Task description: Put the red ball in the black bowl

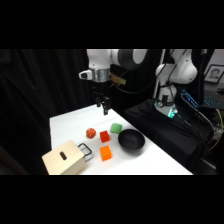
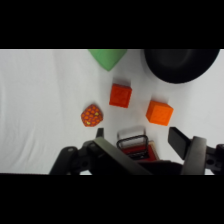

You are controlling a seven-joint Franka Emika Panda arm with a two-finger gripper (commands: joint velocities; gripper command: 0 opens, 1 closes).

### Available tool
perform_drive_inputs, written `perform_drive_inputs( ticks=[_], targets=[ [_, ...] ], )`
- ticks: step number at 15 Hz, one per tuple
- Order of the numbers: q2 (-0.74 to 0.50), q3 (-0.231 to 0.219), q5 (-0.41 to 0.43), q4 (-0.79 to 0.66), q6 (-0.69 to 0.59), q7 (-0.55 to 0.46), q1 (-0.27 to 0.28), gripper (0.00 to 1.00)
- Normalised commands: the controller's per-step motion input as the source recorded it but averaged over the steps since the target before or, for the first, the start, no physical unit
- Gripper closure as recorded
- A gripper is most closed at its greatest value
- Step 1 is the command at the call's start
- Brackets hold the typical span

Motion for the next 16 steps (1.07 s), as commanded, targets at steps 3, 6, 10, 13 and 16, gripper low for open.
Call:
perform_drive_inputs(
  ticks=[3, 6, 10, 13, 16],
  targets=[
    [0.04, -0.005, 0.023, 0.06, 0.02, -0.06, -0.044, 0.00],
    [0.16, -0.062, 0.079, 0.17, 0.06, -0.13, -0.103, 0.00],
    [0.26, -0.072, 0.155, 0.25, 0.13, -0.21, -0.125, 0.00],
    [0.29, -0.037, 0.234, 0.28, 0.15, -0.22, -0.107, 0.00],
    [0.32, -0.012, 0.218, 0.28, 0.16, -0.17, -0.084, 0.00]
  ],
)
